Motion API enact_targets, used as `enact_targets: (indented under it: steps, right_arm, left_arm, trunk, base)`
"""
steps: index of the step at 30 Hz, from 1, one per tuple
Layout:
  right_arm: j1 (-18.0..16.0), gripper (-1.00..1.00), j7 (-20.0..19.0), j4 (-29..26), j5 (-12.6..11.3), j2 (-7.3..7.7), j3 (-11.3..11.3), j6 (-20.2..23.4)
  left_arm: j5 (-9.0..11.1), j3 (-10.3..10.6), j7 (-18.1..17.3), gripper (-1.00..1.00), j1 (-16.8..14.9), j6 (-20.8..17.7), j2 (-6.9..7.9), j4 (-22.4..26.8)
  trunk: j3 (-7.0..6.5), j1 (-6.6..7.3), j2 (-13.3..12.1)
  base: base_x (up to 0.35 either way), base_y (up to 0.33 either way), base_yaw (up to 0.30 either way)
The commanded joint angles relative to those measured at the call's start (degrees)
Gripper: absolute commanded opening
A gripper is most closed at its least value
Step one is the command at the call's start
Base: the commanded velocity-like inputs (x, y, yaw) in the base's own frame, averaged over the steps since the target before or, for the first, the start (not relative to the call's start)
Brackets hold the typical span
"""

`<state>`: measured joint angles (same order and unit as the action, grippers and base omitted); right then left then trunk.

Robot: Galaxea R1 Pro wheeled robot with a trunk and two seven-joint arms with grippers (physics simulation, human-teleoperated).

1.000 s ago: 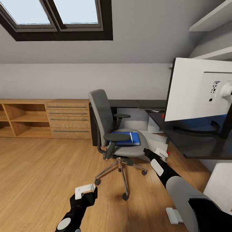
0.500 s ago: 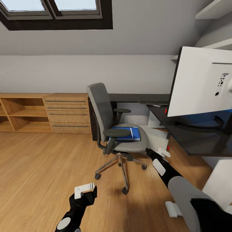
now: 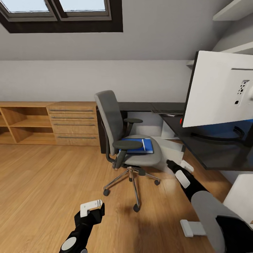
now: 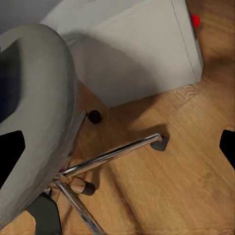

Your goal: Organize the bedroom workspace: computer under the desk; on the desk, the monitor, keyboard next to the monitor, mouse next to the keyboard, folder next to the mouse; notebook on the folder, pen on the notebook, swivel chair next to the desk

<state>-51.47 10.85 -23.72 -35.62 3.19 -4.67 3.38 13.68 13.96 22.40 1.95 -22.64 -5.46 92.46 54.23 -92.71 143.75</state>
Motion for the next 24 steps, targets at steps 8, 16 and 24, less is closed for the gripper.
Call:
enact_targets:
  steps: [8,16,24]
  right_arm:
    - [-0.03,1.0,0.07,-0.79,-8.66,1.31,-2.25,6.96]
    - [-0.04,1.0,-0.37,-0.72,-9.33,1.3,-2.27,7.24]
    - [-0.04,1.0,-2.35,-0.72,-9.36,1.36,-2.27,7.33]
  left_arm:
    - [0.56,-0.37,0.46,1.0,-0.01,-0.13,0.01,0.09]
    - [0.56,-0.42,0.46,1.0,-0.01,-0.12,0.01,0.06]
    - [0.49,-0.44,0.46,1.0,-0.01,-0.12,0.08,-0.02]
  trunk:
    - [0.05,0.01,0.02]
    - [0.05,0.01,0.02]
    - [0.05,0.01,0.02]
  base:
    - [0.001,0.0,0.0]
    - [0.127,0.0,0.0]
    - [0.142,0.0,0.0]
